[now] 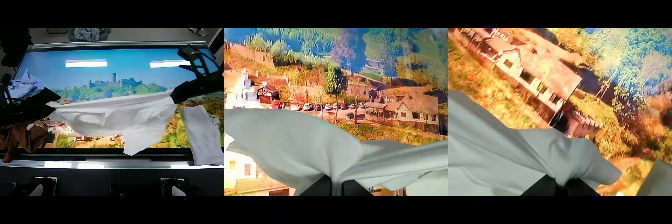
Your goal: Fold the shirts.
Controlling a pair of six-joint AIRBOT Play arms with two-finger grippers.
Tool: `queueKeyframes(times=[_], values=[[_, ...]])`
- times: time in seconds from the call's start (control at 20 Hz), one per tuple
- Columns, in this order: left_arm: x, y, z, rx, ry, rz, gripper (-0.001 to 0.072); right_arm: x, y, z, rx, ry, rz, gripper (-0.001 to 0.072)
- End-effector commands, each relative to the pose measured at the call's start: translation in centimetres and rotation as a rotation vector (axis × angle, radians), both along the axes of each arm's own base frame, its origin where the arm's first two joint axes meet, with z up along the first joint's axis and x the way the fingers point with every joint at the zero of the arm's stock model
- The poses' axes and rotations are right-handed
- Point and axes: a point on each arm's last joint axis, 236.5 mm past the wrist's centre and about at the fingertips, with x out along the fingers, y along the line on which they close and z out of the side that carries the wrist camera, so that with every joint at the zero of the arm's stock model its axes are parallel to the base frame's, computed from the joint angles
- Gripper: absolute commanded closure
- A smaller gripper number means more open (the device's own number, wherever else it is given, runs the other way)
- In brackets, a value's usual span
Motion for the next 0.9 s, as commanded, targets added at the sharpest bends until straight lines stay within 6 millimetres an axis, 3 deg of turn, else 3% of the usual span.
queueKeyframes(times=[0.0,0.1,0.25,0.3,0.35,0.4,0.5,0.55,0.65,0.75,0.85], values=[[5.8,0.2,-8.7,-0.049,0.16,0.033,0.0683,10.7,-0.1,-7.2,0.095,-0.115,-0.119,0.0661],[9.5,-0.1,-12.6,-0.066,0.225,-0.006,0.0682,14.0,0.9,-11.1,0.203,-0.111,-0.185,0.0661],[14.4,-2.0,-14.8,-0.184,0.253,-0.028,0.0679,15.1,2.9,-15.1,0.338,-0.034,-0.236,0.0659],[15.6,-2.6,-14.6,-0.225,0.255,-0.033,0.0575,15.3,2.9,-15.5,0.345,-0.033,-0.243,0.0572],[16.2,-2.9,-13.8,-0.248,0.258,-0.055,0.0236,15.3,2.8,-15.1,0.343,-0.041,-0.243,0.0297],[16.2,-2.6,-12.8,-0.244,0.263,-0.089,-0.0003,15.2,2.2,-14.1,0.332,-0.05,-0.223,0.0097],[14.8,0.7,-11.3,-0.14,0.305,-0.131,0.0012,14.3,-0.6,-11.5,0.31,-0.057,-0.205,0.008],[13.4,3.5,-11.4,-0.06,0.366,-0.103,0.0117,13.5,-2.9,-10.8,0.313,-0.039,-0.229,0.0081],[9.2,7.4,-12.6,0.065,0.523,-0.068,0.0117,10.1,-6.3,-11.5,0.331,0.081,-0.263,0.0085],[5.2,7.9,-14.8,0.099,0.64,-0.071,0.0115,6.0,-7.9,-13.4,0.324,0.242,-0.256,0.0084],[2.4,6.0,-17.4,0.081,0.681,-0.112,0.0115,3.2,-8.2,-14.8,0.296,0.348,-0.221,0.0083]])
